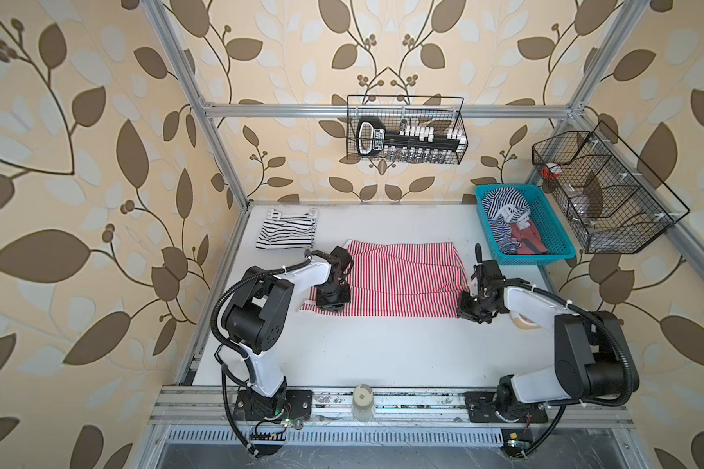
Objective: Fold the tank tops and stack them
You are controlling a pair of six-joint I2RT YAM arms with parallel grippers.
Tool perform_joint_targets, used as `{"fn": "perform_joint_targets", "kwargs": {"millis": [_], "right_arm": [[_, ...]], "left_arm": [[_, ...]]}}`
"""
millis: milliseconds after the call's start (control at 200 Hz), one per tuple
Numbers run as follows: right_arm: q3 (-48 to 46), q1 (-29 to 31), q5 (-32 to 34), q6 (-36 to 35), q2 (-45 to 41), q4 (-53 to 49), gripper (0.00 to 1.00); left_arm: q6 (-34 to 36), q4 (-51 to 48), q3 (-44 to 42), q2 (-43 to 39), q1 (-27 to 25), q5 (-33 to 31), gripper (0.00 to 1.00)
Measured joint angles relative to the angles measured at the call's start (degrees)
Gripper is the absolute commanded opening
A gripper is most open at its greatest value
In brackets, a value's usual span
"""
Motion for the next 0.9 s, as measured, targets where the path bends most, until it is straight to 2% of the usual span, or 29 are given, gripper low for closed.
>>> {"fn": "perform_joint_targets", "kwargs": {"millis": [105,185,345,485,605,760,900], "right_arm": [[-0.8,0.1,0.2,0.4,-2.1,-2.6,0.1],[0.4,0.1,0.7,0.7,-3.5,-5.1,0.2],[12.8,0.0,2.1,-0.6,-1.7,-9.7,0.29],[26.3,-0.8,4.1,-2.0,5.6,-9.7,0.36],[34.7,-2.3,5.3,-2.7,14.4,-9.5,0.4],[41.4,-3.9,5.9,-2.8,24.6,-8.7,0.4],[44.3,-4.6,5.8,-2.6,29.6,-7.5,0.4]], "left_arm": [[-0.2,-2.1,0.6,-0.1,0.0,-1.0,0.19],[-0.1,-5.0,4.0,-0.1,0.1,-1.4,0.22],[0.7,-9.0,22.1,1.7,0.1,-2.8,0.28],[2.3,-10.1,41.0,9.5,0.6,-4.0,0.32],[2.8,-11.3,52.3,18.4,1.9,-3.8,0.43],[3.3,-11.2,59.7,28.4,4.7,-2.2,0.46],[3.1,-10.1,63.4,34.1,6.9,0.4,0.47]]}}
